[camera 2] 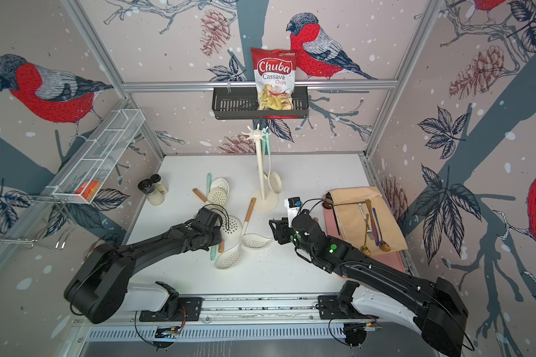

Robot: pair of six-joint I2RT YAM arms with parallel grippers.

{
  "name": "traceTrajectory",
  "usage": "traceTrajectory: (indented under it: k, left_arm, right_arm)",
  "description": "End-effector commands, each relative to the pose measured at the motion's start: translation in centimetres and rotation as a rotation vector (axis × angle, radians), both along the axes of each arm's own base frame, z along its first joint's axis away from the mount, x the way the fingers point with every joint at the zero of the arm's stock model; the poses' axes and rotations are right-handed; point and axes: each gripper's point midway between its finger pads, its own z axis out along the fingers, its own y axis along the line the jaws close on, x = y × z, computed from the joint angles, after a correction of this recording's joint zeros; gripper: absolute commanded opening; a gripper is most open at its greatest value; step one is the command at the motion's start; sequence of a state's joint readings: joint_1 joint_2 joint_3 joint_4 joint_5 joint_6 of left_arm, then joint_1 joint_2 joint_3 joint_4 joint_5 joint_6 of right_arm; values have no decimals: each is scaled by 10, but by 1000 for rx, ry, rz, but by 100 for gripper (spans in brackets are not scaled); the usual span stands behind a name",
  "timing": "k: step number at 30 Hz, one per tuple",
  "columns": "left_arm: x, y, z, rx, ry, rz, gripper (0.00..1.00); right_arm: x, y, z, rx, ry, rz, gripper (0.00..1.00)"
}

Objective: Hang the skimmer on the kitchen utensil rack
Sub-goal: Pick up the skimmer from the center of the board.

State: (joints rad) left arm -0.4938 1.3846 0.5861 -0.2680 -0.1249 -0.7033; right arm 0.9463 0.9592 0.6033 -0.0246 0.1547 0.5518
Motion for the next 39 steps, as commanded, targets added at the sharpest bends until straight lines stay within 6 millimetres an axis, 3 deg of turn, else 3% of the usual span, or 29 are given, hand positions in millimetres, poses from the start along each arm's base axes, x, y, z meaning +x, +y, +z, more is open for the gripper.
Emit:
traceTrajectory:
  k: [1, 7, 14, 20, 28, 32, 39]
  left_arm:
    - [-12, 6, -13, 35, 76, -1, 16]
    - [-3, 2, 10, 16, 32, -4, 0]
    - [15, -14, 83, -76, -151, -81, 0]
    - [18, -30, 136, -201, -311, -148, 0]
    - [8, -62, 175, -380, -346, -274, 0]
    - [2, -77, 189, -508, -394, -309, 0]
    - [-7, -82, 193, -661, -406, -272, 0]
  right_arm:
    - [0, -3, 1, 9, 1, -8, 56]
    - [2, -11, 3, 22, -1, -26, 56]
    - [3, -15, 3, 38, -2, -39, 56]
    - [5, -17, 5, 56, -5, -55, 57]
    - [6, -18, 12, 86, -14, -64, 58]
    - [-2, 0, 24, 173, -27, 32, 61]
    - [-4, 23, 44, 289, -7, 77, 63]
